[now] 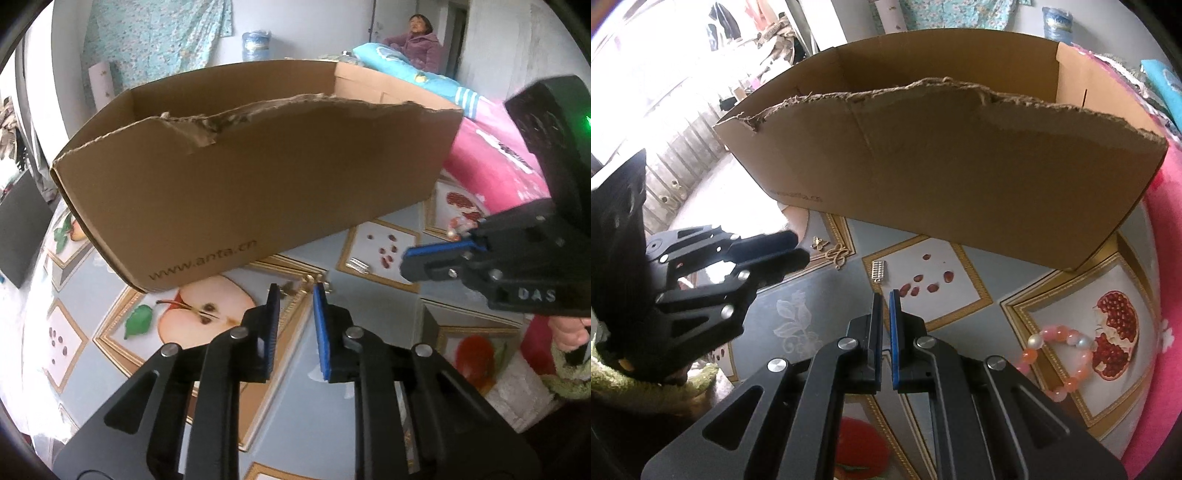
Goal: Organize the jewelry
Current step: 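Grasp a silver spring clasp with the right tool while the left tool grasps a gold earring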
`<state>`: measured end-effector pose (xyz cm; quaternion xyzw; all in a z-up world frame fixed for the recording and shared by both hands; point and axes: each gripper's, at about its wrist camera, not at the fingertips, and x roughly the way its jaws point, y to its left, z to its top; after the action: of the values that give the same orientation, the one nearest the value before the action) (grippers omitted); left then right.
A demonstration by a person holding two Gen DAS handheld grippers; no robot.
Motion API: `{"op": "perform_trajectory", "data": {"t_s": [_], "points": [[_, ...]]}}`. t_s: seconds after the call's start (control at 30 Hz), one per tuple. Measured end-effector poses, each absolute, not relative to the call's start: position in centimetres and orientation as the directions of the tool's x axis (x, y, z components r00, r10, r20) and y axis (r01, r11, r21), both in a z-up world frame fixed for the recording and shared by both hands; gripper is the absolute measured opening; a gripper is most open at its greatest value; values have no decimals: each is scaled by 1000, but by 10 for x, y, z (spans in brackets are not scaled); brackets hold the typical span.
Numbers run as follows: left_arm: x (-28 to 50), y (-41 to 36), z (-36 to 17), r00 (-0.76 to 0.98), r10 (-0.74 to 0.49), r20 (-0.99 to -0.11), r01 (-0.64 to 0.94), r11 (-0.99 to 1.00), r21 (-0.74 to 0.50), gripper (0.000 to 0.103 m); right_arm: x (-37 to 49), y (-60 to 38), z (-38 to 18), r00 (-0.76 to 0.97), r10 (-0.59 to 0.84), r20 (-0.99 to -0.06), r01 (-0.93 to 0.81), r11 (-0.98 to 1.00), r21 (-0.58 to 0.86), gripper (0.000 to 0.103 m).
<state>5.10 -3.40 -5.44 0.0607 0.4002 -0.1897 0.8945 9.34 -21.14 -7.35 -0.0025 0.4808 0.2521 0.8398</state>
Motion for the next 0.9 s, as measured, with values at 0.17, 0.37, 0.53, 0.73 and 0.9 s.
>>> {"op": "perform_trajectory", "data": {"t_s": [0.17,0.37,0.53,0.73,0.9], "points": [[61,-34,-62,582,-264,-769,381,924,-29,17,94,-212,-77,400,446,-800,-428,863,267,4],[68,-42,-64,579,-254,-775,385,923,-14,16,96,-215,-76,404,459,-791,-425,860,282,4],[72,-51,-65,587,-230,-777,388,921,21,13,97,-224,-75,409,472,-781,-414,859,302,4],[74,-50,-64,584,-229,-779,383,924,16,9,100,-228,-81,403,486,-776,-406,855,324,4],[73,-50,-64,584,-244,-774,386,923,0,8,98,-233,-79,409,494,-767,-404,852,333,4]]}}
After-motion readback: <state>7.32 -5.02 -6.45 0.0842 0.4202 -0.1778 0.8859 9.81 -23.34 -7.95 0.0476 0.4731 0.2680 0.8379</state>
